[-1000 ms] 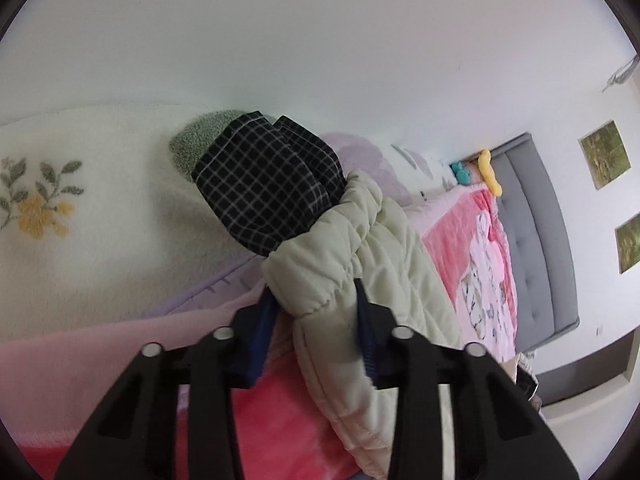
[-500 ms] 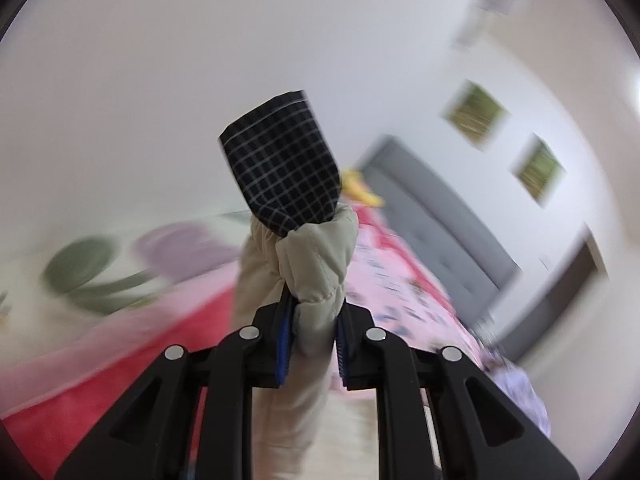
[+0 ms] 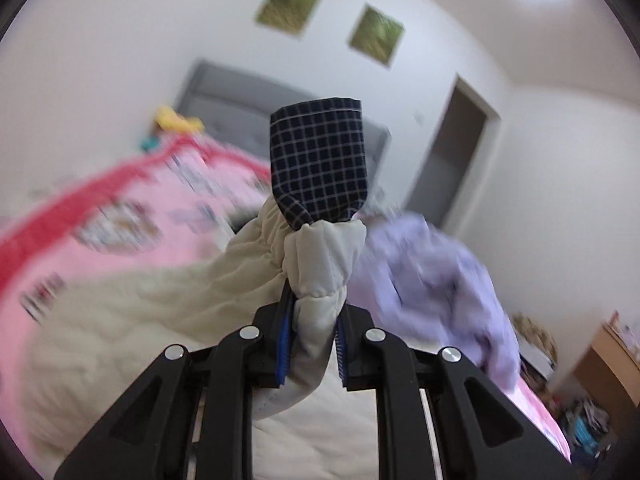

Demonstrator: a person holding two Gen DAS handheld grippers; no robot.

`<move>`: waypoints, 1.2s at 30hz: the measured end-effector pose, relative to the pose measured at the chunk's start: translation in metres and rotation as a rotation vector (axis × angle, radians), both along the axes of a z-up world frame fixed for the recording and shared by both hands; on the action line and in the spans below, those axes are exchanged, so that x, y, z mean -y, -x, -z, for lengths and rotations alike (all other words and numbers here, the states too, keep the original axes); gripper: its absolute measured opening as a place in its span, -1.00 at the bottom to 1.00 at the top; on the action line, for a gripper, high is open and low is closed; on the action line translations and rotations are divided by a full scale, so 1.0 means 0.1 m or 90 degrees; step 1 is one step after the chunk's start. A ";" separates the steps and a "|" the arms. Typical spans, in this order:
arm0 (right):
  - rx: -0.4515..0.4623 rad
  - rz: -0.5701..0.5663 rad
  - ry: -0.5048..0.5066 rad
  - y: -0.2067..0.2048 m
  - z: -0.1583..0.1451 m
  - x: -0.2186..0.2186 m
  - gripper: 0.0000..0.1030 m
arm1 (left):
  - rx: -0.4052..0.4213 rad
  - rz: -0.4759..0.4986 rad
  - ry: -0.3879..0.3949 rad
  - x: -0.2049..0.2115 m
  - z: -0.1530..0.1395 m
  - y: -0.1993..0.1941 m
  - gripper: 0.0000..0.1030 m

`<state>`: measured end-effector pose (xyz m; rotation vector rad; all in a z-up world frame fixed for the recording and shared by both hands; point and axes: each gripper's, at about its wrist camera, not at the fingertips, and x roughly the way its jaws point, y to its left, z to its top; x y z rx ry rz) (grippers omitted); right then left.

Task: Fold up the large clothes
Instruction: 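Fold the held sleeve across the jacket body and open the left tool, then grasp the folded sleeve cuff with the right tool and straighten it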

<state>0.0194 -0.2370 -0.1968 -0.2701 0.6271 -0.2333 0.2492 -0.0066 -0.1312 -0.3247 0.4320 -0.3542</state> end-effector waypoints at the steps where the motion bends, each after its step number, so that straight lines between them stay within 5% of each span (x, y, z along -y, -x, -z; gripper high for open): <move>1: -0.001 0.004 -0.003 0.01 0.01 0.05 0.84 | -0.025 0.017 -0.015 0.21 0.15 -0.01 -0.67; 6: -0.007 0.020 -0.009 0.08 0.05 0.27 0.84 | -0.095 0.052 -0.129 0.63 0.77 -0.03 -0.67; 12: 0.002 0.026 -0.043 0.07 0.06 0.43 0.84 | -0.120 0.104 -0.265 0.82 1.12 -0.01 -0.62; 13: 0.006 0.022 -0.051 0.07 0.04 0.44 0.84 | -0.125 0.120 -0.295 0.85 1.14 -0.01 -0.53; 15: 0.022 0.005 -0.066 0.04 -0.01 0.43 0.84 | -0.119 0.155 -0.314 0.92 1.08 0.07 0.03; 16: 0.033 -0.007 -0.065 0.02 -0.05 0.41 0.85 | -0.110 0.172 -0.319 0.92 1.03 0.11 0.55; 17: 0.044 -0.021 -0.060 -0.01 -0.09 0.38 0.85 | -0.095 0.187 -0.330 0.92 0.96 0.19 0.71; 20: 0.045 -0.105 -0.063 -0.18 -0.22 0.27 0.85 | -0.042 0.233 -0.351 0.77 0.78 0.49 0.78; 23: 0.048 -0.197 -0.117 -0.41 -0.34 0.15 0.79 | -0.047 0.208 -0.344 0.42 0.66 0.60 0.80; 25: 0.036 -0.270 -0.186 -0.70 -0.42 0.06 0.18 | -0.082 0.172 -0.307 0.15 0.61 0.53 0.87; 26: 0.025 -0.283 -0.204 -0.88 -0.44 0.00 0.07 | -0.110 0.152 -0.279 -0.03 0.60 0.45 0.87; 30: -0.051 -0.333 -0.248 -1.61 -0.40 -0.27 0.07 | -0.179 0.078 -0.232 -0.63 0.59 0.16 0.87; 36: -0.181 -0.304 -0.359 -2.46 -0.02 -0.48 0.09 | -0.262 0.041 -0.175 -1.18 0.86 -0.04 0.87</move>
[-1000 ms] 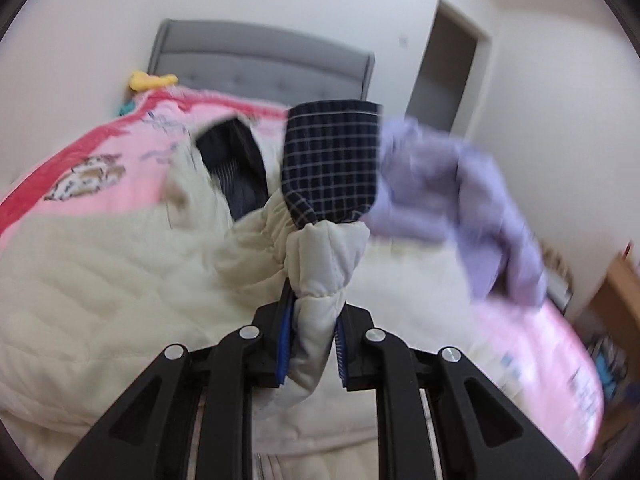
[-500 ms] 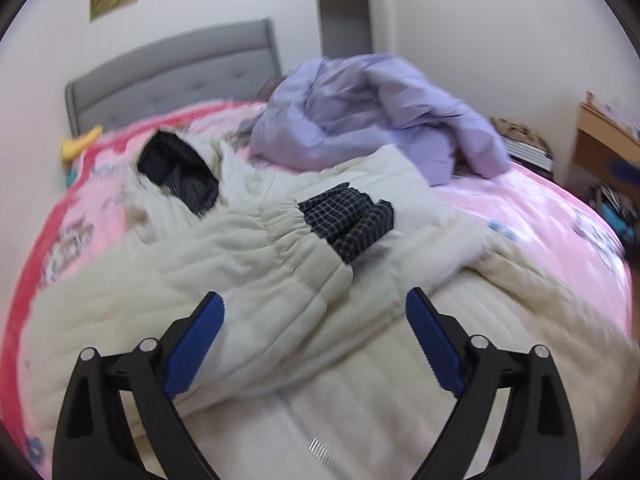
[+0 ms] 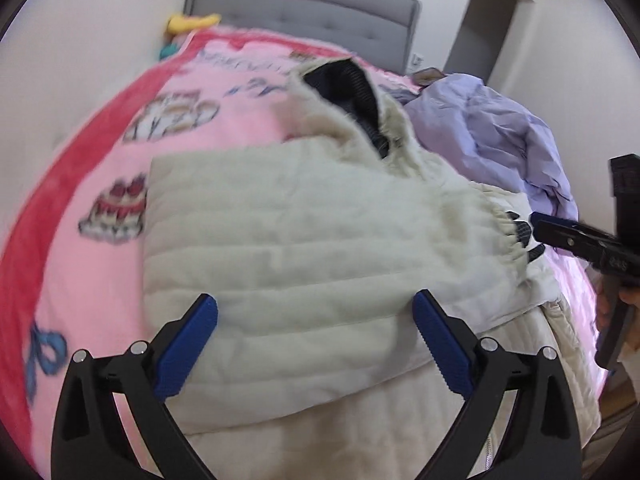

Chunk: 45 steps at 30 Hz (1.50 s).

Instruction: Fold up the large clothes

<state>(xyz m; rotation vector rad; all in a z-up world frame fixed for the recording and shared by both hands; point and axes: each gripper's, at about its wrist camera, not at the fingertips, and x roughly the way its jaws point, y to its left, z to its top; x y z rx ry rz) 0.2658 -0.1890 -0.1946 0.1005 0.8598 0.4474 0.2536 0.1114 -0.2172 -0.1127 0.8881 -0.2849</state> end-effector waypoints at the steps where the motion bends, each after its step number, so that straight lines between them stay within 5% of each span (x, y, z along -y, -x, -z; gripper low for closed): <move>1: -0.033 0.001 -0.043 -0.10 0.08 0.02 0.08 | -0.006 -0.004 0.000 -0.03 0.05 0.01 0.87; 6: -0.149 0.020 -0.086 -0.26 0.53 0.01 0.06 | 0.003 0.005 -0.038 0.03 0.26 0.08 0.87; 9: -0.153 0.008 -0.166 -0.20 0.64 0.05 -0.44 | -0.001 -0.005 -0.031 0.03 0.33 0.05 0.88; 11: -0.157 0.007 -0.188 -0.17 0.67 0.06 -0.49 | -0.008 -0.015 -0.034 0.03 0.39 0.01 0.89; 13: -0.132 0.003 -0.175 -0.10 0.58 0.04 -0.70 | 0.002 -0.027 -0.050 0.08 0.40 0.01 0.90; 19: 0.033 -0.058 -0.074 0.54 -0.04 -0.13 -0.77 | 0.019 -0.048 -0.043 0.11 0.36 0.06 0.90; 23: -0.012 -0.011 -0.001 0.52 0.27 -0.18 -0.77 | 0.013 -0.018 -0.090 0.17 0.40 0.08 0.90; 30: -0.071 0.026 -0.026 0.26 0.69 -0.12 -0.73 | 0.035 -0.002 -0.102 0.12 0.47 0.13 0.91; 33: -0.056 0.005 -0.012 0.27 0.60 -0.13 -0.64 | 0.057 -0.006 -0.099 0.10 0.37 0.20 0.91; 36: -0.036 0.015 -0.037 0.30 0.42 -0.03 0.39 | 0.136 0.003 -0.082 0.00 0.16 0.54 0.91; 37: -0.007 0.029 -0.038 0.41 0.34 0.01 0.50 | 0.169 0.011 -0.086 -0.05 0.09 0.74 0.91; 40: 0.070 0.022 0.019 0.72 0.20 0.00 0.49 | 0.210 0.021 -0.136 -0.12 0.04 1.10 0.91; 45: 0.172 -0.025 0.238 1.07 0.27 -0.30 0.50 | 0.211 0.053 -0.271 -0.17 -0.02 1.09 0.91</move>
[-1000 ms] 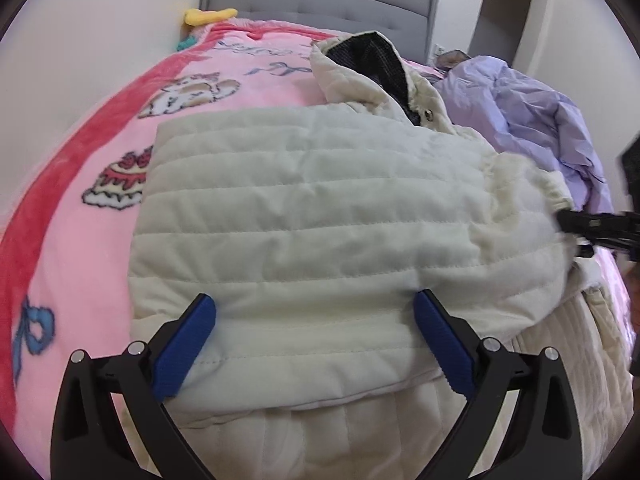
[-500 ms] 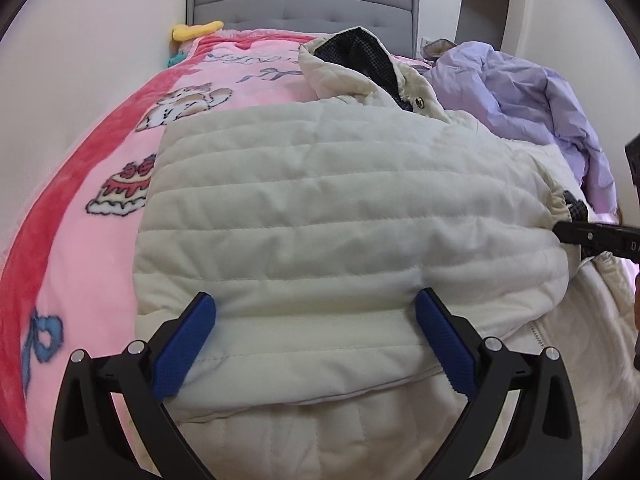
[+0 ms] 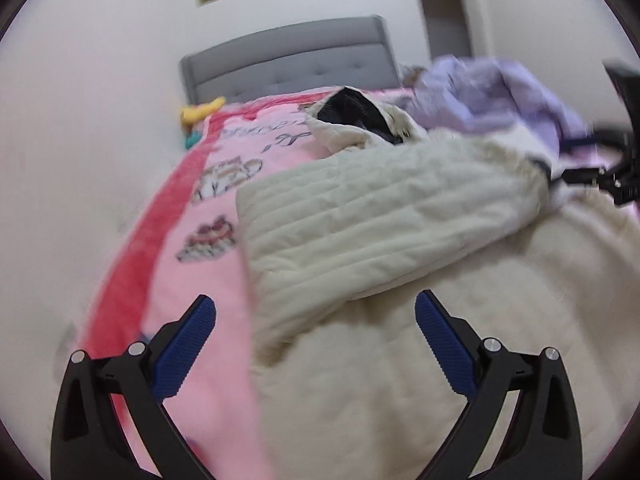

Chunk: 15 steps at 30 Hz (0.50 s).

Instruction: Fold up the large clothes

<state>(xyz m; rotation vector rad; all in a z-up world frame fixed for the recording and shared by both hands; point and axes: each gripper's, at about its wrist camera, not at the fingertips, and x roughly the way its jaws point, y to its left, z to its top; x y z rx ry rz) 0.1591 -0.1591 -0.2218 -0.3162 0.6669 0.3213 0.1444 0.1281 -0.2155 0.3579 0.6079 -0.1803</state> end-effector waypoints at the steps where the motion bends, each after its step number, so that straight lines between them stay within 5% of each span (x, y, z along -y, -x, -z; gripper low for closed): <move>1: 0.002 -0.004 0.020 0.01 0.03 -0.04 0.49 | 0.008 0.005 -0.027 -0.02 0.01 -0.02 0.91; 3: 0.009 -0.008 0.045 -0.01 0.08 -0.11 0.49 | 0.001 0.017 -0.110 -0.06 0.05 -0.16 0.85; 5: 0.010 -0.009 0.047 -0.03 0.07 -0.14 0.49 | -0.032 0.054 -0.201 -0.05 0.17 -0.26 0.41; 7: 0.008 -0.007 0.035 -0.08 0.07 -0.16 0.50 | -0.050 0.094 -0.290 -0.01 0.34 -0.32 0.28; 12: 0.003 0.001 0.014 -0.15 0.05 -0.20 0.50 | -0.026 0.151 -0.382 0.12 0.46 -0.30 0.25; 15: -0.002 0.003 0.006 -0.15 0.03 -0.20 0.50 | 0.007 0.178 -0.386 0.15 0.44 -0.18 0.28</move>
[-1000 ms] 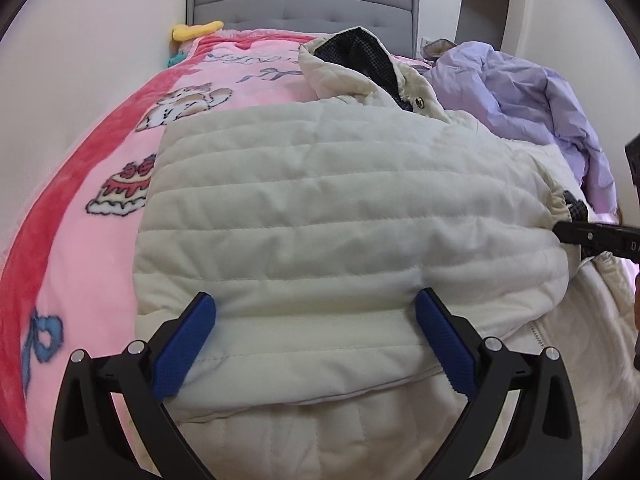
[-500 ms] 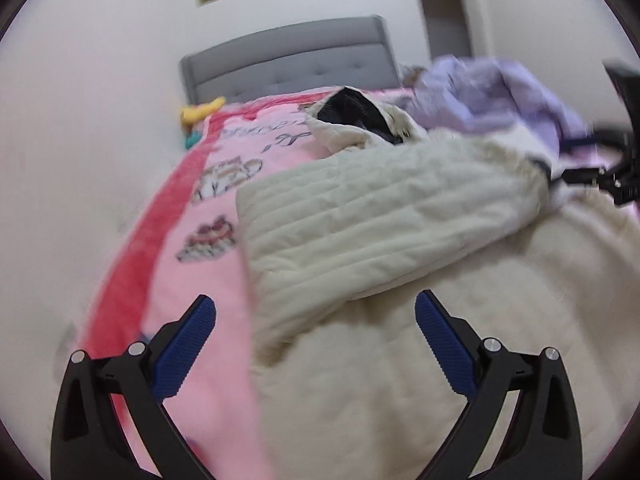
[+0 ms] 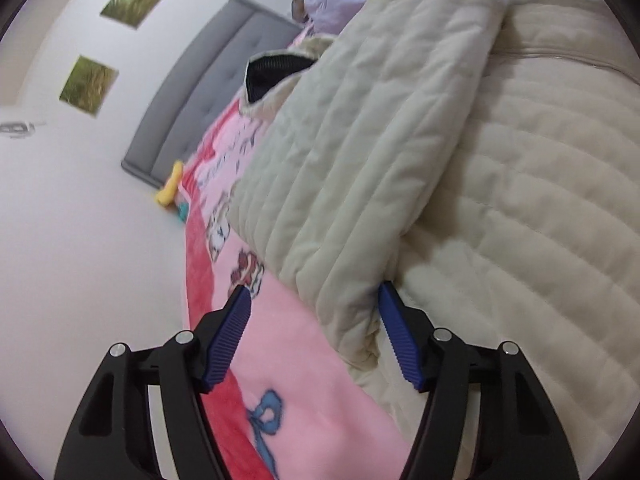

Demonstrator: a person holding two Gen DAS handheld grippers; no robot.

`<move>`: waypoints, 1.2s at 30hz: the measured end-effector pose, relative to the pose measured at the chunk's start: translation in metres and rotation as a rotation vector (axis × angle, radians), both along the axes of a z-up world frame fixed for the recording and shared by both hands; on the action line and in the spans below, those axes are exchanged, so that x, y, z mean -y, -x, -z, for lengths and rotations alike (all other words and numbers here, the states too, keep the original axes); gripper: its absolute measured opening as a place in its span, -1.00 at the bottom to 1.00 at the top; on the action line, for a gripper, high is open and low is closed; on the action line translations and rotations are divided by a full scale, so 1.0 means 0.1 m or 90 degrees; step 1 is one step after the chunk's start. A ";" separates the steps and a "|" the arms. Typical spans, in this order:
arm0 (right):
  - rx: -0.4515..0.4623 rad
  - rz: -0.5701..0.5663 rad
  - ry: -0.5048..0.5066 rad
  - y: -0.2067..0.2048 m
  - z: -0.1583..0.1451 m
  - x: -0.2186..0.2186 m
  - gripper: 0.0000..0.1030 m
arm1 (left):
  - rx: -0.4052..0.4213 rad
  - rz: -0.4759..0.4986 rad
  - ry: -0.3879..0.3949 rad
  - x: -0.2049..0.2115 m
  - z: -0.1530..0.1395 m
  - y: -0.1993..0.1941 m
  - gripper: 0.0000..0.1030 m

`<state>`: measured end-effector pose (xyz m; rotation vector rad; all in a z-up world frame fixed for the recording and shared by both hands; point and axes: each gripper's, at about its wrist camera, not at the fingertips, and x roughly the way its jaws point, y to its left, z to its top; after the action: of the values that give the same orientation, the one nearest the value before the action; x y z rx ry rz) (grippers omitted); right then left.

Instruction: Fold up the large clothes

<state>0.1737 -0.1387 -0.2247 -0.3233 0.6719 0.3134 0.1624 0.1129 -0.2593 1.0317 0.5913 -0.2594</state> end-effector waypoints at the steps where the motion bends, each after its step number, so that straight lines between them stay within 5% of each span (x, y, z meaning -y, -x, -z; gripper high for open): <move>1: 0.000 0.000 0.000 0.01 0.00 0.00 0.50 | 0.004 0.018 0.002 0.02 -0.01 0.07 0.28; 3: -0.002 0.001 0.006 0.01 0.01 0.00 0.50 | 0.046 0.064 -0.043 0.09 0.06 0.22 0.28; 7: -0.003 0.014 0.015 0.00 0.06 0.02 0.50 | 0.044 0.009 -0.103 0.16 0.28 0.04 0.28; 11: -0.010 0.018 0.012 -0.02 0.11 0.02 0.51 | 0.109 -0.013 -0.134 0.32 0.29 -0.12 0.30; 14: -0.021 0.027 0.020 -0.14 0.18 0.01 0.51 | 0.077 -0.026 -0.161 0.41 0.36 -0.33 0.30; 16: -0.059 0.028 -0.006 -0.26 0.23 0.03 0.37 | 0.050 -0.044 -0.136 0.37 0.37 -0.40 0.22; 19: -0.147 0.013 -0.096 -0.44 0.33 0.08 -0.15 | 0.059 -0.039 -0.109 0.27 0.41 -0.34 -0.20; 22: -0.134 -0.006 -0.112 -0.46 0.29 0.04 -0.40 | 0.061 -0.076 -0.039 0.22 0.31 -0.33 -0.31; 24: -0.118 -0.020 -0.097 -0.46 0.20 -0.03 -0.44 | 0.035 -0.118 0.062 0.10 0.13 -0.39 -0.32; 29: -0.066 -0.060 -0.092 -0.40 -0.07 -0.12 -0.46 | 0.036 -0.080 0.160 -0.20 -0.09 -0.20 -0.43; 34: -0.030 -0.079 0.000 -0.38 -0.14 -0.43 -0.51 | 0.040 -0.122 0.095 -0.33 -0.02 -0.29 -0.43; 36: -0.037 -0.075 0.046 -0.40 -0.02 -0.54 -0.51 | -0.005 -0.114 0.047 -0.32 0.18 -0.34 -0.45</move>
<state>0.2142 -0.0843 -0.2227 -0.4243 0.7246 0.4126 0.1962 0.1446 -0.2772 0.9004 0.6722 -0.1275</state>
